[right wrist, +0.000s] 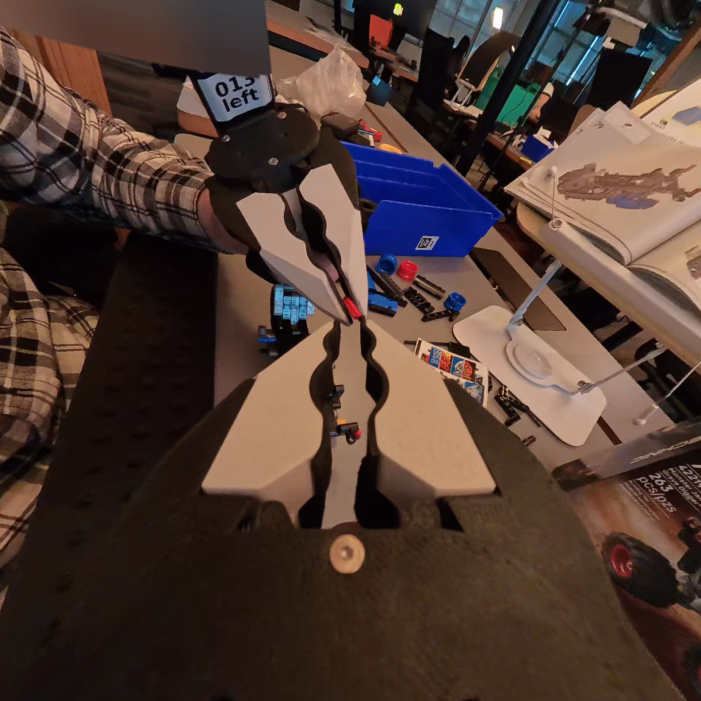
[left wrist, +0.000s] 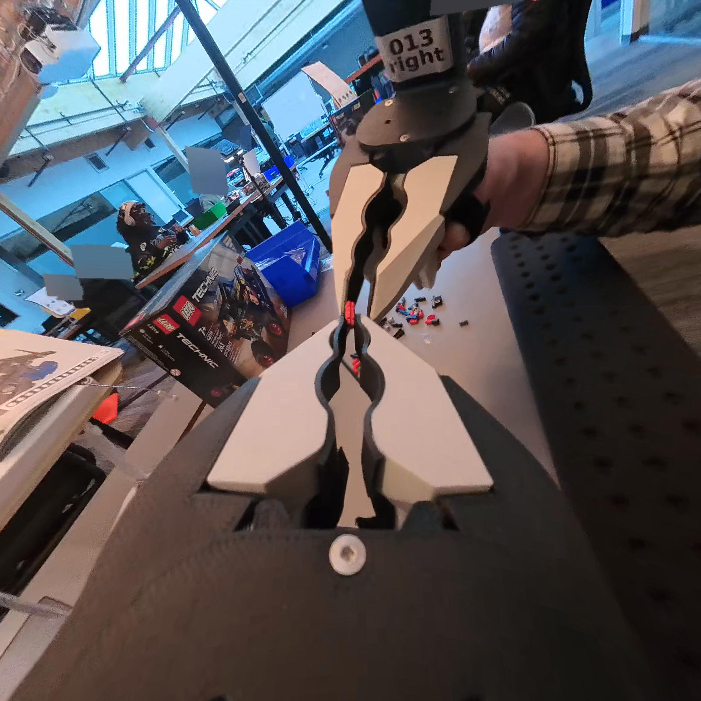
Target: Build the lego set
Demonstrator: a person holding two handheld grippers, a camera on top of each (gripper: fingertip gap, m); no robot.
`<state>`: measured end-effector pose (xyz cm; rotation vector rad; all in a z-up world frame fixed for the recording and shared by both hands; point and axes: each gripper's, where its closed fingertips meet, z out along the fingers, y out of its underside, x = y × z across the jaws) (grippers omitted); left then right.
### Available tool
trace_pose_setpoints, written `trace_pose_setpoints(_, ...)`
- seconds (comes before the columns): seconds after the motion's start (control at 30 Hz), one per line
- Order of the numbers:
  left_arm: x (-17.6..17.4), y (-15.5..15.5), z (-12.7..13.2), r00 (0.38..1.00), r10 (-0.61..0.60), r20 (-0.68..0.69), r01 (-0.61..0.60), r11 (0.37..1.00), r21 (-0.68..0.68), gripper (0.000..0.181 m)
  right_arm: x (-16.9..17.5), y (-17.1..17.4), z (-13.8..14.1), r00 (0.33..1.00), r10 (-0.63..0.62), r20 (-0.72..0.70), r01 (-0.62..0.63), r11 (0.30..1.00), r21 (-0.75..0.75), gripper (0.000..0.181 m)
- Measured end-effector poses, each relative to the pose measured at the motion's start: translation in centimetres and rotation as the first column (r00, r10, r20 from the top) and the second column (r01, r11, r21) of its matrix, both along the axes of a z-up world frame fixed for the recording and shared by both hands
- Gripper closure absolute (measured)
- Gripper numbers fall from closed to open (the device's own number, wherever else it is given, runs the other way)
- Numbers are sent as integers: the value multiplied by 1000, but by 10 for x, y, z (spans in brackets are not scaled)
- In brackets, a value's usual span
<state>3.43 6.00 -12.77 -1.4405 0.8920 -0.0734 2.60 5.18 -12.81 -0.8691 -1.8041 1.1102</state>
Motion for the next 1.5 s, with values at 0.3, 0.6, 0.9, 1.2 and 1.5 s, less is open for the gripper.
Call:
trace_pose_setpoints(0.3,5,-4,2,999,-24,26,24,1000,1,180,6,-6,10,998,30,-47,-34,995,-90,173)
trace_pose_setpoints(0.6,13,-9,-1,983,26,-184,1,989,147,179,14,-12,7,994,100,-33,-105,978,-180,178)
trace_pose_setpoints(0.9,24,-22,2,985,-174,15,174,985,-18,179,22,-23,7,986,149,-75,-147,989,36,176)
trace_pose_setpoints(1.2,32,-30,7,941,-292,173,318,936,-150,179,30,-27,12,982,171,-80,-157,975,156,180)
trace_pose_setpoints(1.5,37,-35,-1,880,-345,327,445,840,-309,179,31,-32,2,986,156,-63,-125,928,351,180)
